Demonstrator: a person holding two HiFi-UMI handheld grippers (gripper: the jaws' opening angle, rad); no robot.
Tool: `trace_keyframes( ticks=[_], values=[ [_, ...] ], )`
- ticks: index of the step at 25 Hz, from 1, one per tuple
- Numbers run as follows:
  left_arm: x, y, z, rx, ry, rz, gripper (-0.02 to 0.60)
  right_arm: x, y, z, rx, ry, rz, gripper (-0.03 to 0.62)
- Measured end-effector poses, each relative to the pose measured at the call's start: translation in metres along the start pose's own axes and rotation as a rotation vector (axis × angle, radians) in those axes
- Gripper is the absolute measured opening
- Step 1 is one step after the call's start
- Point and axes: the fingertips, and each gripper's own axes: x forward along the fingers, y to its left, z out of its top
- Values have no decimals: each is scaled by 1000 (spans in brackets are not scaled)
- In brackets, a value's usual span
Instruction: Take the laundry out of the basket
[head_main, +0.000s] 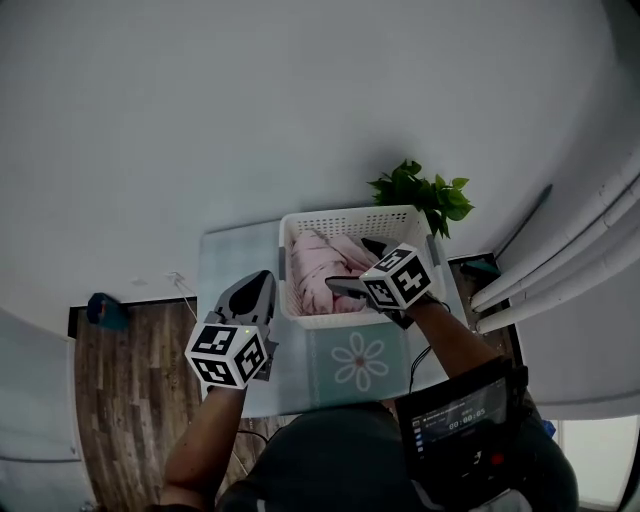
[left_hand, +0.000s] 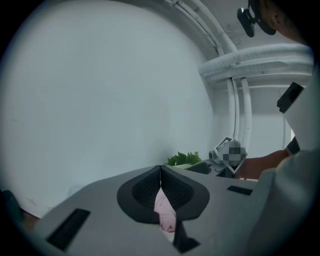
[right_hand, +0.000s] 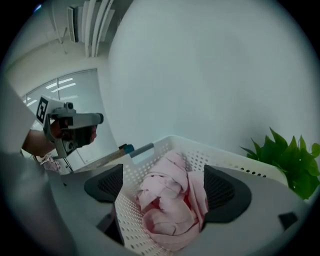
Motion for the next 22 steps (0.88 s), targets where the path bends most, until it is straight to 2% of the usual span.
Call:
trace_keyframes(
  ticks=[5, 9, 12, 18, 22],
  values=[
    [18, 16, -14, -46, 33, 46, 10, 39, -14, -25, 54, 127, 101, 528],
    [21, 22, -21, -53, 54, 61, 11, 63, -23, -35, -40, 222, 116, 532],
    [22, 32, -23, -62, 62, 83, 11, 82, -28, -48, -61, 287, 134, 537],
    [27, 51, -31, -85, 81, 114, 11, 116, -34, -83, -46, 417, 154, 540],
    [31, 60, -35, -97, 92, 125, 11, 137, -38, -117, 5, 507, 186, 540]
  ],
)
